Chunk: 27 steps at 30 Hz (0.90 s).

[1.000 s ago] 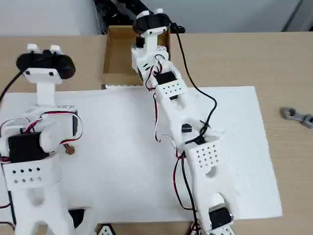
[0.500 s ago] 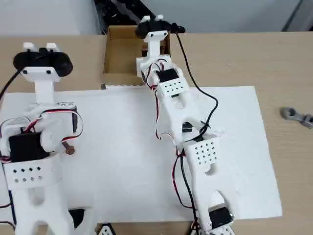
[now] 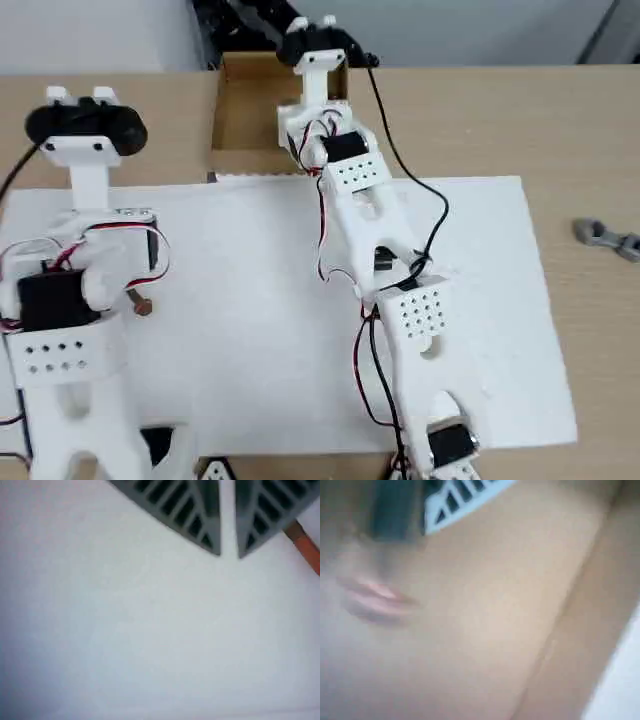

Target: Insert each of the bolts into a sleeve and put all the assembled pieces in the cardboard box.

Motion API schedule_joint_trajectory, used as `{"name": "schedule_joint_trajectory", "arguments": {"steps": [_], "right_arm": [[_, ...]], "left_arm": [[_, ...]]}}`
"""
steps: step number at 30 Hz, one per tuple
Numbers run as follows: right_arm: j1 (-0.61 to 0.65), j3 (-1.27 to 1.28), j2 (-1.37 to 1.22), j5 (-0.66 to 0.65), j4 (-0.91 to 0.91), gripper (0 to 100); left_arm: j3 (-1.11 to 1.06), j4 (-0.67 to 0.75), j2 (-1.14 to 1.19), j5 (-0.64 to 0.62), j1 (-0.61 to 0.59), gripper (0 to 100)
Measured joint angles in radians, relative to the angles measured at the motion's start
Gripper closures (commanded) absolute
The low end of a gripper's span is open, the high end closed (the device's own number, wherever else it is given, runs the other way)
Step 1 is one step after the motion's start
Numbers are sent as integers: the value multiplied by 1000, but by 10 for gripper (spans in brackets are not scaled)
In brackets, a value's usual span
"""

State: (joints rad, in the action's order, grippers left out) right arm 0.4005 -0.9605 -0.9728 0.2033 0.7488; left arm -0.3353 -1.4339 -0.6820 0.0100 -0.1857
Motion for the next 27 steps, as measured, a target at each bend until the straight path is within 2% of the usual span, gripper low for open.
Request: {"name": "schedule_joint_trajectory", "arguments": {"steps": [8,12,18,20,27], "right_arm": [[0,-11,0,0,15,772],[0,-107,12,0,112,782],[0,-295,63,66,416,998],[0,-361,68,71,523,974],[0,-626,77,71,887,996]], "left_arm": [[0,0,0,0,0,995],[-3,0,0,-6,-6,995],[-34,0,0,-20,-80,995],[-63,0,2,-35,-98,995],[-155,0,12,-51,-157,994]]}}
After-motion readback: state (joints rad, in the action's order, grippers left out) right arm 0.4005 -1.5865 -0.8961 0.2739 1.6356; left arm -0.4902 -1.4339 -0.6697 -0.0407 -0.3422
